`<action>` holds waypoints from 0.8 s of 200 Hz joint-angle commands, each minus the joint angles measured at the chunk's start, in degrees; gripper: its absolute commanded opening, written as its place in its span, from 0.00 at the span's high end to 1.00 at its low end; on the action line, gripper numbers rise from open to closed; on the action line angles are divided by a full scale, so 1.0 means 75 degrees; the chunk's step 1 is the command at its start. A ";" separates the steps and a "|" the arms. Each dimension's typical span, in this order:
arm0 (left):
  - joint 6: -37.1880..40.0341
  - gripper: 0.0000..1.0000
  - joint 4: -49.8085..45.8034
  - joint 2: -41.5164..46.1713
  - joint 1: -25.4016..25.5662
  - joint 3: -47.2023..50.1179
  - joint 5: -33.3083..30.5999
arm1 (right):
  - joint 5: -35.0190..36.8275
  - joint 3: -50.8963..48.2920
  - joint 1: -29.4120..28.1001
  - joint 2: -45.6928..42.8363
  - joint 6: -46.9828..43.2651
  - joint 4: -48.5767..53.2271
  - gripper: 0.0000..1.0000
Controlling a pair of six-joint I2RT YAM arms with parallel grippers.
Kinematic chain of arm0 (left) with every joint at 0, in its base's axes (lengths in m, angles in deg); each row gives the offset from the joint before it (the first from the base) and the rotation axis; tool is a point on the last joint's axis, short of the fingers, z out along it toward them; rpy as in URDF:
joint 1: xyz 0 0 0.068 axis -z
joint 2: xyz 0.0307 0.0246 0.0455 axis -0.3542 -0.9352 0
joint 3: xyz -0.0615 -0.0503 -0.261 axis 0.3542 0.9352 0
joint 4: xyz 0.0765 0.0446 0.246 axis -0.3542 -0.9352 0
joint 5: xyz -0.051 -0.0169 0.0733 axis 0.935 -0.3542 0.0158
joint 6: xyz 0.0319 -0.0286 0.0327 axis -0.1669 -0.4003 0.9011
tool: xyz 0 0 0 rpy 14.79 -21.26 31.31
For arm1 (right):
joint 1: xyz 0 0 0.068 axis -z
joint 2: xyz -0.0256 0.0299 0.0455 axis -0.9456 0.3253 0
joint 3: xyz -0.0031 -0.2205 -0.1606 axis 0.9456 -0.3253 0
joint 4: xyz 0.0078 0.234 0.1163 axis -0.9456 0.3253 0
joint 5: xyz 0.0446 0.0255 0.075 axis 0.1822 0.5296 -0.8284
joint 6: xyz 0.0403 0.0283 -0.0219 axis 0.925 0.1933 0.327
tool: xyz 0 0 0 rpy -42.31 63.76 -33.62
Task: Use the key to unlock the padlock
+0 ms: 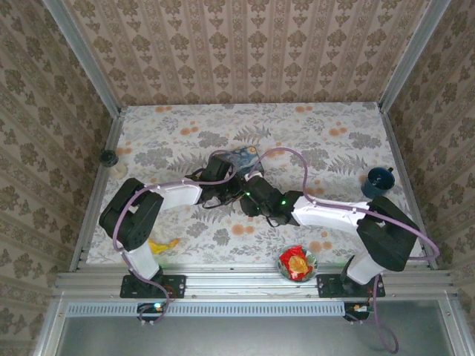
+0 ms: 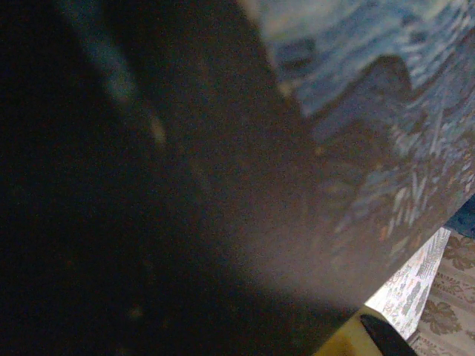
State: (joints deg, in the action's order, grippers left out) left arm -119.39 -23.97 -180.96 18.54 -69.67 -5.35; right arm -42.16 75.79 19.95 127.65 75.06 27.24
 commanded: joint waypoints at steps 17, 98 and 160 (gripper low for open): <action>-0.0215 1.00 -0.0108 0.0180 -0.0082 0.0073 0.0347 | 0.0516 0.0489 -0.0079 0.0502 -0.0266 0.0329 0.67; -0.0288 1.00 0.0009 0.0092 -0.0117 0.0084 0.0429 | 0.0862 0.0696 -0.0071 0.0996 -0.0245 0.0299 0.72; -0.0431 1.00 0.0173 0.0040 -0.0117 0.0132 0.0468 | 0.0846 0.0881 -0.0079 0.1241 -0.0245 0.0250 0.74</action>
State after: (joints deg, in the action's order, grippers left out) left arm -120.25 -23.10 -180.92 18.10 -69.60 -4.21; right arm -37.98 80.66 19.69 135.73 73.99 28.38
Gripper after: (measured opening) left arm 0.133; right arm 0.263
